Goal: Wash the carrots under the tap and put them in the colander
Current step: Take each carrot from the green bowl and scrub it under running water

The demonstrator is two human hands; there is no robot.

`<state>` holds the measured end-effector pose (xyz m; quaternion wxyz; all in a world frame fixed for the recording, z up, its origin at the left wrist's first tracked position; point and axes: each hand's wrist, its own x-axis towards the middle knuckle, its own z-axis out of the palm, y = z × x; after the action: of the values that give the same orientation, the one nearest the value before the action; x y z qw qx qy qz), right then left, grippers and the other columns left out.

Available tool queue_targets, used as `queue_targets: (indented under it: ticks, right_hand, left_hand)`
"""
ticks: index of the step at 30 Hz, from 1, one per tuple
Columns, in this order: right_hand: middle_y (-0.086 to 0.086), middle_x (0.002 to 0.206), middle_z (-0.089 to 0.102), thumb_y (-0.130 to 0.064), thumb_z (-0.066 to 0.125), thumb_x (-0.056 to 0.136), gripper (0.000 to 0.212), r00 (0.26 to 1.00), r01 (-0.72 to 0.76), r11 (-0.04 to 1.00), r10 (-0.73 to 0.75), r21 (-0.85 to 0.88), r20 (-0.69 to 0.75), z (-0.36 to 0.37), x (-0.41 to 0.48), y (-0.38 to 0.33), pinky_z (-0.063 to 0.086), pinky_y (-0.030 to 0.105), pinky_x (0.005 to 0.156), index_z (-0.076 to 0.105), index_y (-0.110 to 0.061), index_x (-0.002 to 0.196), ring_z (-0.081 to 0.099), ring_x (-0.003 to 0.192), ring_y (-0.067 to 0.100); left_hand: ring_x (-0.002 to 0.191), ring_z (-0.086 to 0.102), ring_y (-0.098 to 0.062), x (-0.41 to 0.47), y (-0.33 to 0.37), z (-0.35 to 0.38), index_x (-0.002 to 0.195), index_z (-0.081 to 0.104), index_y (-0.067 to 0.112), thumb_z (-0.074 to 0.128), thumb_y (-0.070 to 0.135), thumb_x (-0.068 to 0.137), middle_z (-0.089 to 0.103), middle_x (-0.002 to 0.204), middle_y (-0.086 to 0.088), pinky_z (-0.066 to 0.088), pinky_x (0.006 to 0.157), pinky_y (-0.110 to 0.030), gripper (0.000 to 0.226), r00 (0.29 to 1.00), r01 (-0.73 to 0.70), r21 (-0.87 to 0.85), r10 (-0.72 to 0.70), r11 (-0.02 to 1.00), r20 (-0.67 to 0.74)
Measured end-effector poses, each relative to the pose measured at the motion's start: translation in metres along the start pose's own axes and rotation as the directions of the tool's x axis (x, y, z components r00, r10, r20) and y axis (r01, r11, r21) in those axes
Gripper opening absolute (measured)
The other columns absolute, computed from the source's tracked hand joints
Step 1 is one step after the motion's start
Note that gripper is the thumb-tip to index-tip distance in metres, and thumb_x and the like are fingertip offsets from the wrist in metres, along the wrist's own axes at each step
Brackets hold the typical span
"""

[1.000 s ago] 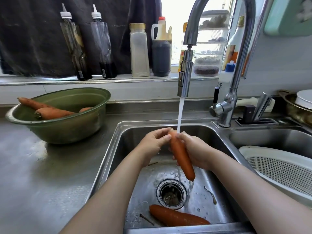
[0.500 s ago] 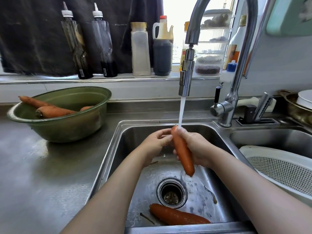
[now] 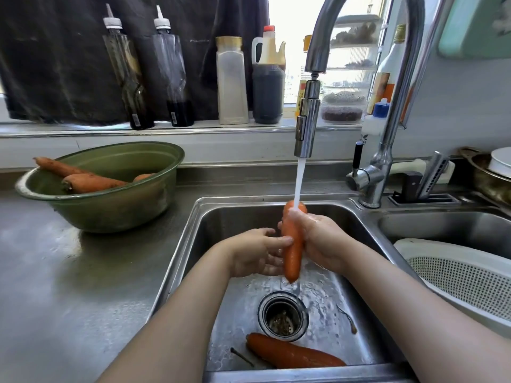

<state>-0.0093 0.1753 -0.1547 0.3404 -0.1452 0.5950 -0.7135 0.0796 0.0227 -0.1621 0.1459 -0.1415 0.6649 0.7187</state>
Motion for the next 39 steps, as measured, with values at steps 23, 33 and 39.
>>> queue_targets:
  ticks: [23, 33, 39]
  right_hand:
    - [0.018, 0.109, 0.063, -0.019, 0.040, 0.110, 0.033, 0.930, -0.141, 0.961, 0.211, -0.238, 0.301, -0.009, -0.009, -0.002, 0.045, 0.024, 0.051, 0.057, -0.012, 0.138, 0.066, 0.074, 0.023]
    - [0.010, 0.077, 0.053, -0.038, 0.047, 0.106, 0.031, 0.985, -0.102, 0.926, 0.042, -0.363, -0.167, -0.002, 0.007, 0.003, 0.029, 0.018, 0.038, 0.062, -0.013, 0.118, 0.047, 0.039, 0.015]
    - [0.015, 0.088, 0.058, -0.038, 0.041, 0.111, 0.034, 0.992, -0.127, 0.974, 0.124, -0.188, -0.026, -0.012, 0.005, 0.003, 0.028, 0.017, 0.037, 0.065, -0.013, 0.115, 0.048, 0.043, 0.015]
  left_hand:
    - [0.064, 0.061, -0.015, -0.004, 0.008, -0.023, 0.063, 0.065, 0.018, 0.038, 0.064, 0.103, 0.063, 0.060, 0.004, 0.039, 0.061, -0.032, 0.066, 0.757, 0.139, 0.862, 0.509, 0.488, -0.410]
    - [0.076, 0.064, -0.012, 0.005, 0.009, -0.013, 0.083, 0.070, 0.028, 0.049, 0.063, 0.099, 0.069, 0.079, 0.007, 0.044, 0.067, -0.032, 0.044, 0.836, -0.026, 0.803, 0.454, 0.595, -0.309]
    - [0.065, 0.056, -0.019, 0.006, 0.009, -0.018, 0.072, 0.070, 0.014, 0.054, 0.050, 0.102, 0.059, 0.064, 0.002, 0.039, 0.062, -0.029, 0.049, 0.798, -0.022, 0.735, 0.454, 0.678, -0.395]
